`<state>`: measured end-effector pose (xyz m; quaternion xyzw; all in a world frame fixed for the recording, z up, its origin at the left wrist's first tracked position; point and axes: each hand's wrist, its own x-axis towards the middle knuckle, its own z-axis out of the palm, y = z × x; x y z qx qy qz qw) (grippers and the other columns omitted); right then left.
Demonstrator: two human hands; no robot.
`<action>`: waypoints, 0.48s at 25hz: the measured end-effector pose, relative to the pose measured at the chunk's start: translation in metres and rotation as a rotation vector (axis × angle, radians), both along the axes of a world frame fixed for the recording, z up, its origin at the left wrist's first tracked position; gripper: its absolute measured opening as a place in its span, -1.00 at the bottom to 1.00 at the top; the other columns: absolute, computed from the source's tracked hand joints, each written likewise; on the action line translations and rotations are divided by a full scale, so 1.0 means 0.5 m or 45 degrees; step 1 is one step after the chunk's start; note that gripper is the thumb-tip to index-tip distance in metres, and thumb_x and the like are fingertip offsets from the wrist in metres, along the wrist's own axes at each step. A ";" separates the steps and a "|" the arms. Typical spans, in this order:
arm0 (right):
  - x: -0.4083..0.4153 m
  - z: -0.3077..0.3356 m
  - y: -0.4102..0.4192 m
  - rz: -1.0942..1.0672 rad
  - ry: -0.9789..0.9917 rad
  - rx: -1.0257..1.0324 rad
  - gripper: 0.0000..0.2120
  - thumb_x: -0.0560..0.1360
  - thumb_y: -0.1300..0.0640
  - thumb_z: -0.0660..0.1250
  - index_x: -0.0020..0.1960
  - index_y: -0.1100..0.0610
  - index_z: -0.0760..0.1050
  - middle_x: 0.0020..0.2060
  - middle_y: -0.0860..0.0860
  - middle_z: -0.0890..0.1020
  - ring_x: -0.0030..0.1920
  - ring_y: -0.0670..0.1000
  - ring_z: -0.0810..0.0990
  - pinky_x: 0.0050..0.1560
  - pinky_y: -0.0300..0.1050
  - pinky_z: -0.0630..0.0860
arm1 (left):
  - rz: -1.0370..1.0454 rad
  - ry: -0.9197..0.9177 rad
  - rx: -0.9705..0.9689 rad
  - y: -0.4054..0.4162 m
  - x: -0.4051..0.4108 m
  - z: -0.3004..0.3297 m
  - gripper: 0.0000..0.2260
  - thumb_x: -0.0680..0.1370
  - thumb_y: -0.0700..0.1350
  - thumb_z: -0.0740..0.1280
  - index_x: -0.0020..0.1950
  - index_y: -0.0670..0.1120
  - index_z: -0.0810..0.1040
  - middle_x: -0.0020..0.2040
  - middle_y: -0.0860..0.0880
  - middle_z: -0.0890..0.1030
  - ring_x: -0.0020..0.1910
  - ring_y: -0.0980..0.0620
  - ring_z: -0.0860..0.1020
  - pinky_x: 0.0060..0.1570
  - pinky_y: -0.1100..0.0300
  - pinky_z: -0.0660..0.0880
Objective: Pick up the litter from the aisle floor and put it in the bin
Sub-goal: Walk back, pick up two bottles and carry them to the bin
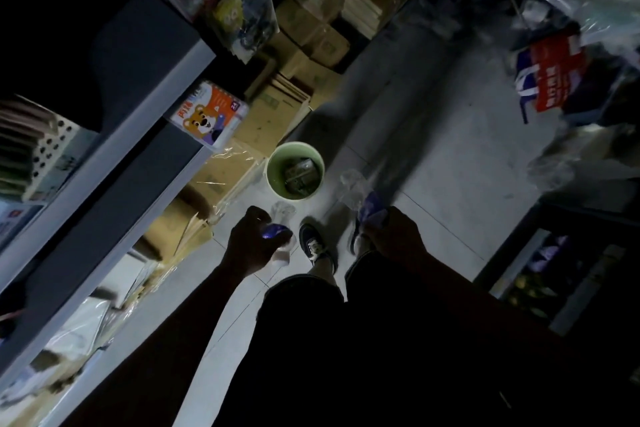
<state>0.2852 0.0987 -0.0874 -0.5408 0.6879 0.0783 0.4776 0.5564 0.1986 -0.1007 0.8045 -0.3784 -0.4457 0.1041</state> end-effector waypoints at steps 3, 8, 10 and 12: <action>0.061 -0.100 -0.076 0.025 -0.021 0.082 -0.63 0.55 -0.12 0.39 0.17 0.14 0.50 0.01 0.08 0.64 0.07 0.12 0.64 0.05 -0.11 0.55 | 0.173 -0.014 0.094 -0.078 0.003 -0.082 -0.52 0.38 0.09 0.61 0.11 -0.09 0.48 0.00 -0.02 0.59 0.00 -0.08 0.57 0.01 0.08 0.52; 0.139 -0.445 -0.161 -0.007 -0.123 0.209 -0.33 0.34 -0.35 0.37 0.30 0.03 0.41 0.11 0.04 0.64 0.02 0.09 0.67 0.08 0.13 0.65 | 0.504 -0.112 0.199 -0.205 0.006 -0.323 -0.48 0.43 0.10 0.56 0.24 -0.12 0.48 0.09 -0.07 0.61 0.04 -0.10 0.58 -0.05 0.15 0.45; 0.171 -0.597 -0.186 0.023 -0.123 0.265 -0.27 0.28 -0.41 0.30 0.29 0.01 0.37 0.06 0.10 0.67 -0.03 0.16 0.72 0.00 0.20 0.68 | 0.514 -0.133 0.268 -0.245 0.019 -0.446 -0.48 0.47 0.11 0.52 0.30 -0.12 0.49 0.12 -0.07 0.58 0.11 -0.10 0.58 -0.02 0.22 0.37; 0.216 -0.695 -0.224 0.109 -0.100 0.259 -0.26 0.33 -0.38 0.26 0.35 0.06 0.35 0.06 0.15 0.69 -0.03 0.19 0.72 0.02 0.20 0.67 | 0.427 -0.176 0.289 -0.275 0.041 -0.573 -0.51 0.50 0.12 0.47 0.34 -0.09 0.50 0.21 -0.07 0.57 0.20 -0.11 0.58 0.01 0.25 0.34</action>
